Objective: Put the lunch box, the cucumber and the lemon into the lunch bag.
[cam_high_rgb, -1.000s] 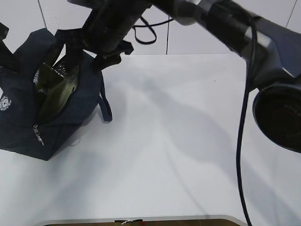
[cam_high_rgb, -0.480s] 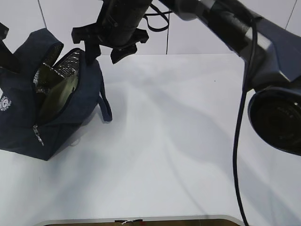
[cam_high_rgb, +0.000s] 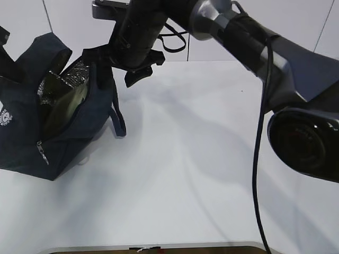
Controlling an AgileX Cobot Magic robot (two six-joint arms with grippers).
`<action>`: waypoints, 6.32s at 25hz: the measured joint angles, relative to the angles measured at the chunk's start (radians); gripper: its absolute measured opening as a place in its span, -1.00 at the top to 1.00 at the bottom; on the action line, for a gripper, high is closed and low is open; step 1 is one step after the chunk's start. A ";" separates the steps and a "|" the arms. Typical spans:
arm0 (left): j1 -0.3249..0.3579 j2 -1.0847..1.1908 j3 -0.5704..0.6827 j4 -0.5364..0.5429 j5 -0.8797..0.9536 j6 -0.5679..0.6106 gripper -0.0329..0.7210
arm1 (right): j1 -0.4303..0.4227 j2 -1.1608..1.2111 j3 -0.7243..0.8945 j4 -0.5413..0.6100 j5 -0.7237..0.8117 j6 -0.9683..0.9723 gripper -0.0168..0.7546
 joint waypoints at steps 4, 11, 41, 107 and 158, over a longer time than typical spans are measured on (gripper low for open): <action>0.000 0.000 0.000 0.000 0.003 0.000 0.94 | 0.000 0.022 0.000 0.027 0.000 0.010 -0.37; 0.000 0.000 0.000 0.000 0.006 0.000 0.94 | 0.000 0.024 0.000 0.036 -0.002 0.012 -0.37; 0.002 0.000 0.000 -0.068 0.063 0.000 0.94 | 0.000 0.009 0.000 -0.078 0.000 -0.094 0.93; -0.323 0.183 0.000 -0.522 -0.074 0.109 0.75 | -0.004 -0.445 0.576 -0.537 -0.003 -0.142 0.75; -0.323 -0.006 -0.081 -0.038 0.205 -0.145 0.13 | -0.004 -1.124 0.952 -0.310 -0.019 -0.155 0.18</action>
